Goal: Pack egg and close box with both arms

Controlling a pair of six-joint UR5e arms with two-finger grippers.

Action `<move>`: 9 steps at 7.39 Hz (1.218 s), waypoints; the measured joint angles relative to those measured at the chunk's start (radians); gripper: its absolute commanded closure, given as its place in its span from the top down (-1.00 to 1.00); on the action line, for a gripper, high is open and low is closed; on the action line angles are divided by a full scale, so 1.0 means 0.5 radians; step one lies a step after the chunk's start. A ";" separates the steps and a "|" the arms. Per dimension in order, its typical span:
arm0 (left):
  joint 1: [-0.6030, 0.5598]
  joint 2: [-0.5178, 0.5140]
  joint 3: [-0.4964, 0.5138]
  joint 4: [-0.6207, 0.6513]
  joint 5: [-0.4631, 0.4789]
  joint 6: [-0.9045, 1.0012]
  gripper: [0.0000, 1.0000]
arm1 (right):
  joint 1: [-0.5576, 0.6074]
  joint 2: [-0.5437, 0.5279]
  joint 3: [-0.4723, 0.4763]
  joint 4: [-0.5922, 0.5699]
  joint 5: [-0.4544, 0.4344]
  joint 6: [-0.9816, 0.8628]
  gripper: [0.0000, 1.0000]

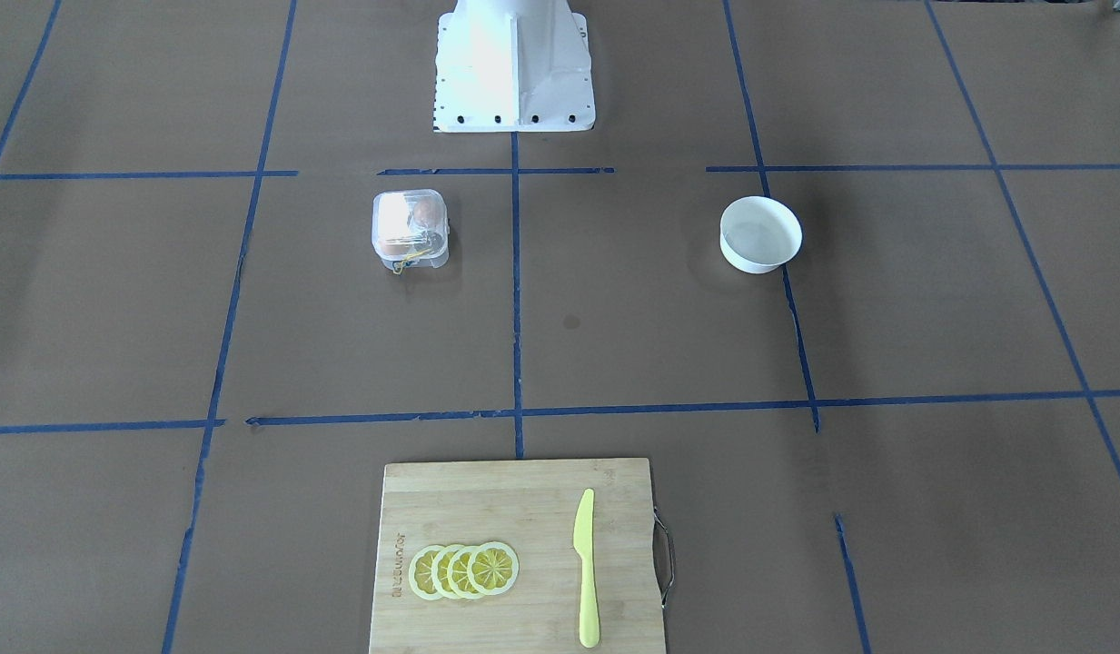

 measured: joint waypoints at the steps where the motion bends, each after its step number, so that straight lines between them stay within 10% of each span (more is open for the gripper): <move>1: 0.000 0.000 -0.001 -0.001 0.000 0.000 1.00 | -0.001 0.000 0.000 0.000 0.000 0.001 1.00; 9: 0.000 0.000 -0.004 -0.002 0.010 -0.009 1.00 | -0.006 0.000 -0.003 0.030 0.000 -0.004 1.00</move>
